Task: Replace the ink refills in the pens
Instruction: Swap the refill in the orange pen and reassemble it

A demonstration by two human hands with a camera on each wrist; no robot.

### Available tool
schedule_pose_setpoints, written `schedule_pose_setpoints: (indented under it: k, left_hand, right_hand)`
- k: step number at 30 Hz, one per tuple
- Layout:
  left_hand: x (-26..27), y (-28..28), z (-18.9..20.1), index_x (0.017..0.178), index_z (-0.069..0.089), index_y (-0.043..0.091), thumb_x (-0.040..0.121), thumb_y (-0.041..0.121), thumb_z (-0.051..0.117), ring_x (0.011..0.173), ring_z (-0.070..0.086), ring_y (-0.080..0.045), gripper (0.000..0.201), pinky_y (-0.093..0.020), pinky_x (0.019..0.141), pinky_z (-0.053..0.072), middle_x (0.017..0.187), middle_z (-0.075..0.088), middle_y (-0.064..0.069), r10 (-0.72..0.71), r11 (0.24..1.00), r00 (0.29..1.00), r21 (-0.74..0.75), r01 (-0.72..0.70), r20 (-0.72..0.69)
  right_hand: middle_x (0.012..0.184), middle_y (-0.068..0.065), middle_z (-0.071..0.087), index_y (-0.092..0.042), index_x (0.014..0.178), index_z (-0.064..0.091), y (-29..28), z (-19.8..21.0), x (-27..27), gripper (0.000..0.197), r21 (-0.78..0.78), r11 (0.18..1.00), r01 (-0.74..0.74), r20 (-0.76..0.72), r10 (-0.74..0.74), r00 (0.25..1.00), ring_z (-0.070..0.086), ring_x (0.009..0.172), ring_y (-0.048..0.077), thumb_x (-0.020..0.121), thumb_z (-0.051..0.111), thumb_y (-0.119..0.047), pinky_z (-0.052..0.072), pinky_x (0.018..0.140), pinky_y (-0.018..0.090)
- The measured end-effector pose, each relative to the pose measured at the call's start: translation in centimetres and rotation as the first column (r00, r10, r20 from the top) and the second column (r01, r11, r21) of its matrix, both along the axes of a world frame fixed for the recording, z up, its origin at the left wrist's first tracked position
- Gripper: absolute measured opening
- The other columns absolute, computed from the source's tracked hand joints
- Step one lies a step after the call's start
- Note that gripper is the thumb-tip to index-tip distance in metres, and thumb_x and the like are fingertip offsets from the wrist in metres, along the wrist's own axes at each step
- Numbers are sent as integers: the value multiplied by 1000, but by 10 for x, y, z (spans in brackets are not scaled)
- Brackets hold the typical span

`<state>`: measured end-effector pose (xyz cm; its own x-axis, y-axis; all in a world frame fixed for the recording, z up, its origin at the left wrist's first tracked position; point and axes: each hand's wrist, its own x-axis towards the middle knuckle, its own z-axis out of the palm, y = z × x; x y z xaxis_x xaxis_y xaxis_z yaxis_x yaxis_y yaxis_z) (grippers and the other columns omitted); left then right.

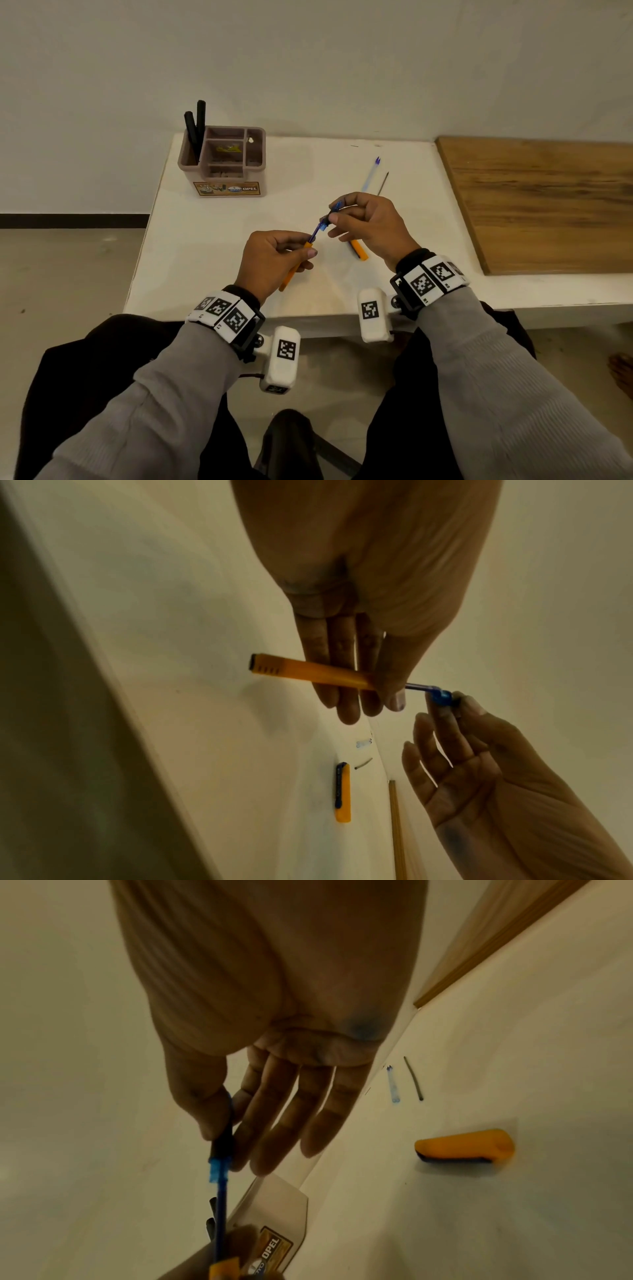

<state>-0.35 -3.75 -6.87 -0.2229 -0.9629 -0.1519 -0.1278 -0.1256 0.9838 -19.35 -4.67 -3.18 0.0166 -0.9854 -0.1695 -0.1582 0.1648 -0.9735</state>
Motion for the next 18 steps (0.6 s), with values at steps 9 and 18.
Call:
schedule_pose_setpoints:
  k: [9,18]
  left_hand:
    - [0,-1,0,101,72,7,80,4,72,68,73,-24,21,-25,66,60,87,74,-15,-6,1000,1000,7,6,3]
    - [0,-2,1,102,71,6,80,4,72,67,73,-24,22,-23,62,58,86,74,-16,-6,1000,1000,0,6,14]
  right_hand:
    - [97,17,74,-5,106,62,-2,2,4,13,-29,997,67,71,-65,995,72,74,25,92,62,-5,59,71,33]
    - [96,15,76,-7,103,63,-1,-2,2,11,-9,998,68,61,-67,996,73,73,25,93,62,-6,59,72,35]
